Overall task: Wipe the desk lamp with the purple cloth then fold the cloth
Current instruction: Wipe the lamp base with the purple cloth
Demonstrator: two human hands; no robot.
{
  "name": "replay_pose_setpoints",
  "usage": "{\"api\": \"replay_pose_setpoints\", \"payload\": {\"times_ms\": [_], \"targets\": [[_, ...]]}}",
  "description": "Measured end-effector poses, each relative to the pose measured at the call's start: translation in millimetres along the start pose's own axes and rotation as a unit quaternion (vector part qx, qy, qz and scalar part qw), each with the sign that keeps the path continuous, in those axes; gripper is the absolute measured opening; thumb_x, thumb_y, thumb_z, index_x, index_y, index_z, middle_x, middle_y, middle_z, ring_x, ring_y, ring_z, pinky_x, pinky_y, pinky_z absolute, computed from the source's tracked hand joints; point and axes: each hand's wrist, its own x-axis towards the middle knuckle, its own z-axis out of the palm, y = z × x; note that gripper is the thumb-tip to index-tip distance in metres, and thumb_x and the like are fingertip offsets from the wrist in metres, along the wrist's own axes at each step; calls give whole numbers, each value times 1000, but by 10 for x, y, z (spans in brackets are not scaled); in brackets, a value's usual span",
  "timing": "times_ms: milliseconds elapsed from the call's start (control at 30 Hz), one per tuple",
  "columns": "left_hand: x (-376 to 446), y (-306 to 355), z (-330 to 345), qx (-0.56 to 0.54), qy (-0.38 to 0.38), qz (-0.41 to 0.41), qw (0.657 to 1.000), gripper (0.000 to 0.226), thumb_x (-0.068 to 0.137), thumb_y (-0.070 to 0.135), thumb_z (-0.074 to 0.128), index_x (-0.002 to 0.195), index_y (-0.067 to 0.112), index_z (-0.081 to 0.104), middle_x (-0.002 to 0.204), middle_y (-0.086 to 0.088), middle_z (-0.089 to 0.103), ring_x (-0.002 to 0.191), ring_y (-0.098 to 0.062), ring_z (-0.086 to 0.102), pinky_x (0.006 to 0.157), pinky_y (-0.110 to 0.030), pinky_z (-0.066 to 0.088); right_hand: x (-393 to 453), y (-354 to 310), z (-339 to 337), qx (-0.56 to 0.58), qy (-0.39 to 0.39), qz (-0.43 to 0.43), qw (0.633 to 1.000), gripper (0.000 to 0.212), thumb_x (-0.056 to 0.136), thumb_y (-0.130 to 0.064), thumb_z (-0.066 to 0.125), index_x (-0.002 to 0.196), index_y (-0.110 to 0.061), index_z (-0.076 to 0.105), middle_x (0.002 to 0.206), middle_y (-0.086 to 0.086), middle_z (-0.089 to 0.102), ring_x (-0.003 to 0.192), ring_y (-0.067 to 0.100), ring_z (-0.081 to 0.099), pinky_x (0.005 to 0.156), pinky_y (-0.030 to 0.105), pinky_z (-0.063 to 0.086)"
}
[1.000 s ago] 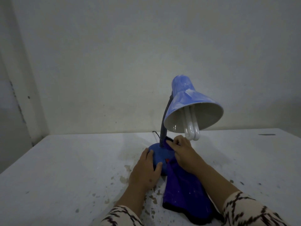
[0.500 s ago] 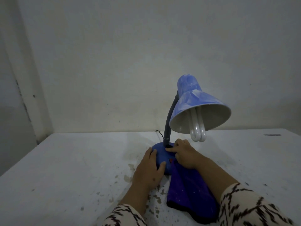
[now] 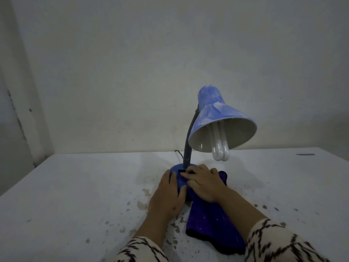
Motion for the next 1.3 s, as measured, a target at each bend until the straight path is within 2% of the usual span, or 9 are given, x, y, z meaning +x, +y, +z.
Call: {"api": "replay_pose_setpoints", "payload": {"times_ms": [133, 367, 433, 600, 700, 833, 1100, 1300], "targets": [[-11, -2, -10, -6, -1, 1, 1000, 61, 96, 38, 34, 148, 14, 11, 158, -2, 4, 144, -15, 10, 114, -28, 17, 67, 0, 72, -20, 25, 6, 999, 44, 94, -36, 28, 138, -32, 32, 136, -8, 34, 121, 16, 31, 99, 41, 23], [-2, 5, -2, -1, -3, -5, 1000, 62, 95, 37, 35, 148, 14, 11, 157, 1, 2, 144, -15, 11, 114, -28, 18, -21, 274, 135, 76, 80, 90, 990, 40, 95, -37, 32, 133, -30, 44, 131, -9, 40, 120, 14, 34, 100, 39, 30], [6, 0, 3, -2, -5, -4, 1000, 63, 95, 37, 35, 148, 14, 10, 158, 0, 1, 144, -15, 9, 114, -28, 17, 24, 302, 114, 74, 70, 112, 989, 42, 95, -41, 31, 134, -28, 43, 134, -6, 38, 121, 16, 33, 100, 42, 32], [-12, 9, -14, -13, -13, -6, 1000, 63, 95, 36, 36, 148, 16, 9, 158, 2, -1, 144, -14, 9, 114, -28, 17, 224, 254, 91, 56, 13, 154, 986, 51, 93, -52, 26, 138, -31, 33, 144, 1, 31, 128, 24, 28, 105, 49, 26], [-12, 8, -19, -9, -14, -3, 1000, 63, 94, 34, 36, 148, 15, 10, 158, 2, 0, 143, -14, 13, 113, -29, 20, 173, 236, 105, 73, 26, 150, 986, 49, 93, -52, 28, 138, -33, 34, 144, -3, 30, 129, 22, 27, 106, 47, 24], [-4, 12, -32, -5, -10, -5, 1000, 63, 93, 32, 38, 148, 14, 13, 158, 1, 3, 142, -16, 18, 114, -31, 24, -67, 193, 175, 89, 64, 84, 990, 45, 92, -52, 33, 133, -38, 41, 134, -15, 36, 125, 14, 26, 103, 40, 21], [-14, 17, -50, -18, -14, -5, 1000, 63, 92, 28, 39, 148, 15, 13, 158, 1, 4, 143, -15, 15, 115, -33, 24, 91, 39, 52, 36, -13, 78, 996, 46, 91, -59, 20, 133, -46, 31, 137, -5, 24, 125, 21, 22, 107, 47, 18], [-43, 39, -74, -48, -2, 19, 999, 63, 89, 21, 42, 147, 19, 17, 156, 1, 13, 136, -16, 30, 106, -30, 35, 213, -98, 45, 25, -47, 95, 994, 50, 89, -63, 14, 132, -44, 31, 137, -1, 21, 127, 25, 20, 107, 52, 15]]}}
